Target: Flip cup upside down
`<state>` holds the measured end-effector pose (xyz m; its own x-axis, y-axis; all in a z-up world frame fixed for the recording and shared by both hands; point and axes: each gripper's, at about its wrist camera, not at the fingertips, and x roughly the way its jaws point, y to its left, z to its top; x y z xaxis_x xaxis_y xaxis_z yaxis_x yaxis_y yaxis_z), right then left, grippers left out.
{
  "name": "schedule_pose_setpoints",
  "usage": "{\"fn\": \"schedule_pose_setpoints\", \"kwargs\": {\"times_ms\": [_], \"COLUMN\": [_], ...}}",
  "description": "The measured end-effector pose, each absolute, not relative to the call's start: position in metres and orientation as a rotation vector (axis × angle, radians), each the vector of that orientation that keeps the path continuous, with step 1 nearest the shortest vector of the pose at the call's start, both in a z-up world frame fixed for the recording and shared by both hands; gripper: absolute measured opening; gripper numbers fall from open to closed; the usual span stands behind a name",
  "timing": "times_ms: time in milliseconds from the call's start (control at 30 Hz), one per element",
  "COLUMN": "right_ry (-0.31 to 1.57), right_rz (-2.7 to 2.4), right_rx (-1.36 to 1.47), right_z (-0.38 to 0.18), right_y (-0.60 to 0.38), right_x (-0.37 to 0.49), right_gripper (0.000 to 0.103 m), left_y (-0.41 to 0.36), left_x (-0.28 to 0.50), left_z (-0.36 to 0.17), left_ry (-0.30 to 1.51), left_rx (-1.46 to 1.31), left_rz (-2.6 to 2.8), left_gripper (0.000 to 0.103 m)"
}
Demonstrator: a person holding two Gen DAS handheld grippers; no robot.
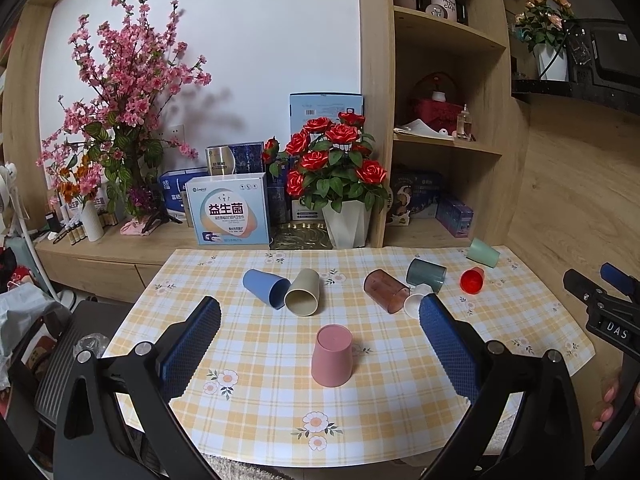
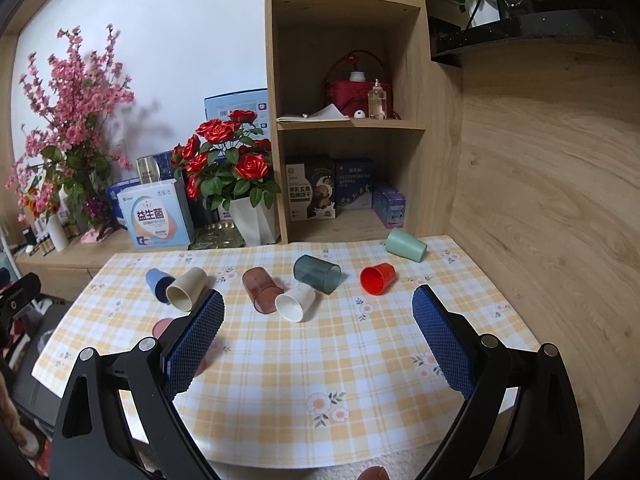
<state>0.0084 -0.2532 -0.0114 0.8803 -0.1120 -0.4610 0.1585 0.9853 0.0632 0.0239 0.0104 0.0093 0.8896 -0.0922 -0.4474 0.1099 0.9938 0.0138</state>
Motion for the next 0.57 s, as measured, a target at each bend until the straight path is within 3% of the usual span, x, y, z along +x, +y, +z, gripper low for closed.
{"fn": "schedule_pose_setpoints", "kwargs": {"times_ms": [567], "right_ry": [0.451], "right_rz": [-0.156], "right_rx": [0.089], "right_z": [-0.0071], "right_y": [-0.2591], "right_x": [0.0063], "right_gripper": [0.092], "left_y": [0.0094], "left_x": [0.0217], "left_z": [0.0092], "left_ry": [0.451], "left_rx": [0.038], "left_rz": [-0.112], "left_gripper": [0.097]}}
